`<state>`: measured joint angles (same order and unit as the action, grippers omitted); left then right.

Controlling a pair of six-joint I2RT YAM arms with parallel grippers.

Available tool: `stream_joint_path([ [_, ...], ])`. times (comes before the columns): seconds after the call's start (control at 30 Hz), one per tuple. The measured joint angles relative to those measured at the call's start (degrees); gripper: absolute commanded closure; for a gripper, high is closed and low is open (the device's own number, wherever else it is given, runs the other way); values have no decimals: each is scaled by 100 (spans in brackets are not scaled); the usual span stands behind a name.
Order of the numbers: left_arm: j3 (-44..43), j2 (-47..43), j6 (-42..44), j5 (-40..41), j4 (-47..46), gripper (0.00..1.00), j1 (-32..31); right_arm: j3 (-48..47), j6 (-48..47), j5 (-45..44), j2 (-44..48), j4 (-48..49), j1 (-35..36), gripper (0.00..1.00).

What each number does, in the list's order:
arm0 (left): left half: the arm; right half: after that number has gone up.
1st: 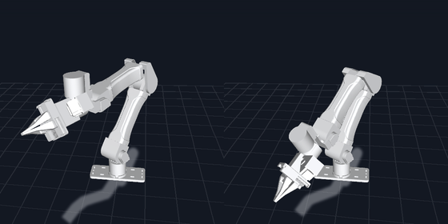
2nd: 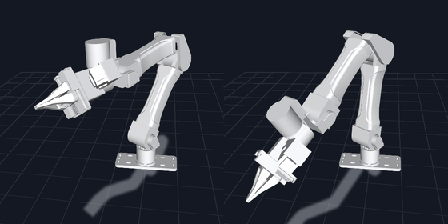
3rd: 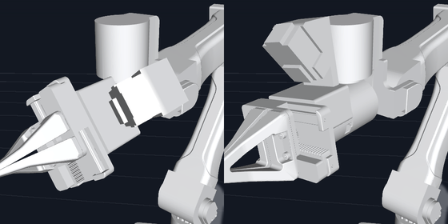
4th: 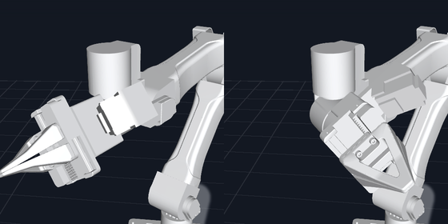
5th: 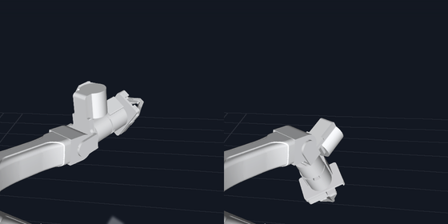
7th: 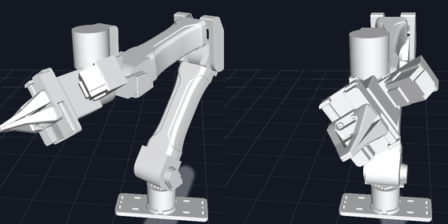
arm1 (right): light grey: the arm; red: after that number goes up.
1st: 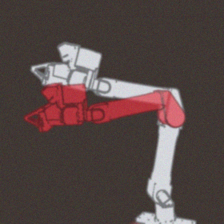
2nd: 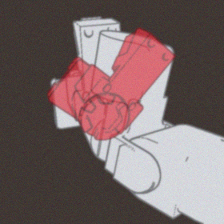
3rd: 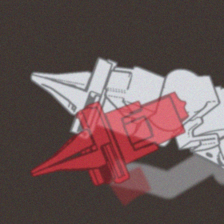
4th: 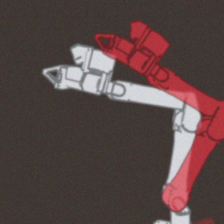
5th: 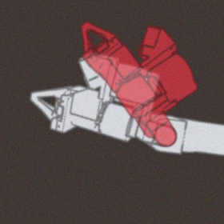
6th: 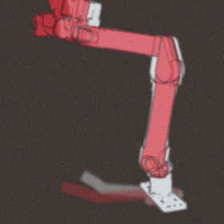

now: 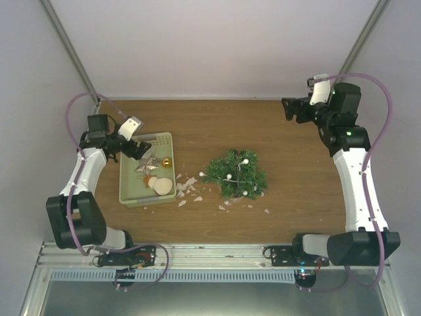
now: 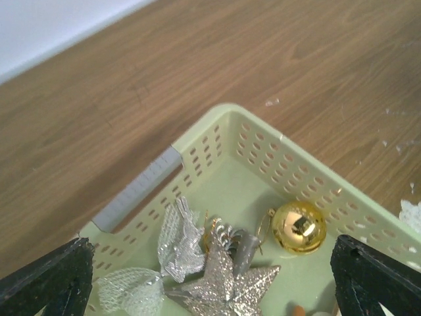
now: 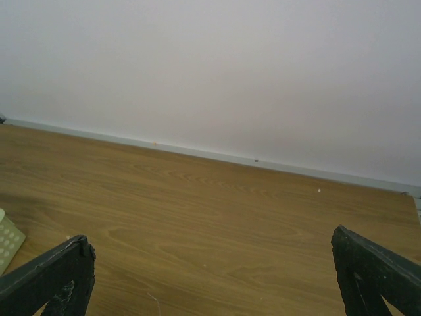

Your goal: Decorate the small christmas tree

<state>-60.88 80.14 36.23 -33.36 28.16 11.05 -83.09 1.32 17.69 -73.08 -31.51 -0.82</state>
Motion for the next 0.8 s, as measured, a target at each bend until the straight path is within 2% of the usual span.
stream_joint_path([
  [0.47, -138, 833, 343, 332, 293, 6, -57, 155, 0, 181, 2, 114, 0, 3],
  [0.8, -192, 1202, 474, 1250, 83, 13, -452, 269, 0, 216, 11, 111, 0, 3],
])
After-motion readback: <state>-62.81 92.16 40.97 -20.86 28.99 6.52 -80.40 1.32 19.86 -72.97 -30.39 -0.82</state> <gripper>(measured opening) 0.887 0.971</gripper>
